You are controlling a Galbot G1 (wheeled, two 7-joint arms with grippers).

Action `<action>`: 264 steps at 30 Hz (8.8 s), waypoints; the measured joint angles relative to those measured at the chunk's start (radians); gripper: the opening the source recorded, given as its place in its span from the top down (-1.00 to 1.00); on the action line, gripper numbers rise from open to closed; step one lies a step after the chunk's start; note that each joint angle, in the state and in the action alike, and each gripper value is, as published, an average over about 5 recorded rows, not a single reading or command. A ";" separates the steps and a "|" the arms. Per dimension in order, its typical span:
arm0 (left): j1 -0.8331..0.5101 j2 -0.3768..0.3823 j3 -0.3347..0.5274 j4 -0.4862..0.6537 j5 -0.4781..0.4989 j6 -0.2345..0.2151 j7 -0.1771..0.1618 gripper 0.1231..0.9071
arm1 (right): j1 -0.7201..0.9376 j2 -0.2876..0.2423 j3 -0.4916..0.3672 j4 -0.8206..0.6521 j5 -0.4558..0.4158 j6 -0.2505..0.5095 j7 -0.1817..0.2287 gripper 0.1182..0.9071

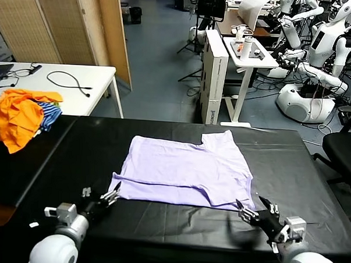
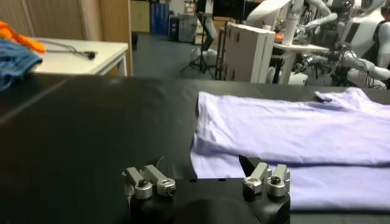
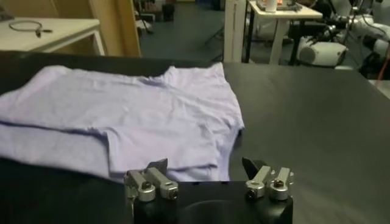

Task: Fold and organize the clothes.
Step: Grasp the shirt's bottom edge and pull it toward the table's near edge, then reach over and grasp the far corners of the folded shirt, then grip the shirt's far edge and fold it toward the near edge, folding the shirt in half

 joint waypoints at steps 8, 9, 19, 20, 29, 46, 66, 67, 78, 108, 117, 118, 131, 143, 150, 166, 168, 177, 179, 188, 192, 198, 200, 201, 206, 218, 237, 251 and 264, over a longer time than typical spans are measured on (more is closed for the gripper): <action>0.013 -0.007 0.000 0.006 0.010 0.000 0.002 -0.99 | 0.004 0.002 -0.013 -0.033 -0.006 0.002 -0.009 -0.23; 0.014 -0.008 0.000 0.008 0.011 -0.001 0.002 -0.98 | 0.003 0.002 -0.014 -0.034 -0.007 0.002 -0.009 -0.12; 0.020 -0.013 0.003 0.015 0.014 0.000 0.006 0.18 | -0.003 0.002 -0.015 -0.025 -0.006 0.001 -0.004 0.94; 0.021 -0.012 0.003 0.015 0.015 0.000 0.006 0.37 | -0.006 0.001 -0.015 -0.020 -0.003 -0.003 0.000 0.94; 0.047 0.009 -0.008 -0.011 0.026 0.008 -0.001 0.94 | -0.054 -0.005 -0.005 0.070 0.019 -0.106 0.042 0.94; 0.245 0.034 -0.088 -0.127 0.091 0.015 -0.006 0.94 | -0.099 -0.022 -0.015 0.144 0.012 -0.187 0.049 0.93; 0.324 0.019 -0.182 -0.222 0.041 0.130 0.003 -0.97 | -0.026 -0.061 0.040 0.224 0.152 -0.184 0.047 -1.00; 0.318 0.021 -0.189 -0.227 0.016 0.138 0.004 -0.99 | 0.003 -0.067 0.035 0.208 0.162 -0.180 0.050 -1.00; 0.023 0.073 -0.153 -0.174 -0.308 0.296 -0.105 -1.00 | 0.406 -0.132 -0.108 -0.092 0.236 -0.184 0.100 -1.00; -0.792 0.173 0.285 0.531 -0.286 0.356 -0.009 -1.00 | 0.949 -0.008 -0.478 -0.647 0.164 -0.158 0.057 -1.00; -0.837 0.167 0.325 0.616 -0.257 0.357 0.009 -1.00 | 1.005 0.017 -0.521 -0.709 0.150 -0.162 0.054 -1.00; -0.835 0.169 0.326 0.616 -0.260 0.359 0.009 -1.00 | 1.009 0.018 -0.525 -0.714 0.149 -0.165 0.054 -1.00; -0.815 0.179 0.317 0.610 -0.304 0.360 0.006 -1.00 | 1.044 0.030 -0.560 -0.772 0.137 -0.183 0.034 -0.71; -0.807 0.179 0.316 0.601 -0.311 0.361 0.009 -0.35 | 1.040 0.040 -0.567 -0.777 0.130 -0.183 0.027 -0.17; -0.800 0.181 0.317 0.583 -0.317 0.363 0.018 0.57 | 1.036 0.040 -0.568 -0.778 0.120 -0.181 0.015 0.37; -0.779 0.185 0.296 0.556 -0.338 0.363 0.045 0.94 | 1.013 0.037 -0.534 -0.737 0.128 -0.119 -0.002 0.95; -0.775 0.185 0.289 0.550 -0.338 0.363 0.045 0.94 | 1.003 0.031 -0.522 -0.718 0.135 -0.105 -0.003 0.95; -0.727 0.194 0.243 0.488 -0.346 0.363 0.044 0.94 | 0.919 -0.012 -0.461 -0.607 0.151 -0.088 -0.009 0.95; -0.710 0.200 0.232 0.464 -0.352 0.362 0.044 0.94 | 0.894 -0.026 -0.444 -0.577 0.159 -0.089 -0.009 0.95; -0.599 0.251 0.168 0.329 -0.394 0.362 0.042 0.94 | 0.774 -0.095 -0.365 -0.408 0.200 -0.110 0.009 0.95; -0.538 0.276 0.133 0.263 -0.408 0.362 0.042 0.94 | 0.694 -0.129 -0.321 -0.309 0.205 -0.141 0.028 0.95; -0.451 0.309 0.087 0.161 -0.415 0.361 0.043 0.94 | 0.555 -0.167 -0.261 -0.185 0.199 -0.184 0.047 0.95; -0.430 0.317 0.081 0.136 -0.416 0.361 0.043 0.94 | 0.517 -0.174 -0.248 -0.155 0.198 -0.189 0.057 0.95; -0.421 0.320 0.078 0.125 -0.416 0.361 0.043 0.94 | 0.499 -0.178 -0.241 -0.141 0.198 -0.189 0.062 0.95; -0.383 0.328 0.065 0.088 -0.409 0.361 0.041 0.94 | 0.425 -0.194 -0.217 -0.085 0.198 -0.189 0.072 0.95; -0.282 0.336 0.036 0.036 -0.370 0.361 0.041 0.94 | 0.301 -0.196 -0.228 -0.037 0.164 -0.190 0.065 0.95; -0.148 0.325 -0.024 -0.004 -0.315 0.361 0.054 0.94 | 0.279 -0.203 -0.226 -0.053 0.154 -0.189 0.062 0.95; -0.080 0.284 -0.047 -0.044 -0.253 0.361 0.051 0.93 | 0.231 -0.220 -0.212 0.005 0.152 -0.189 0.055 0.92; -0.008 0.256 -0.113 -0.127 -0.225 0.361 0.021 -0.78 | 0.196 -0.210 -0.138 0.098 0.196 -0.189 0.062 -0.79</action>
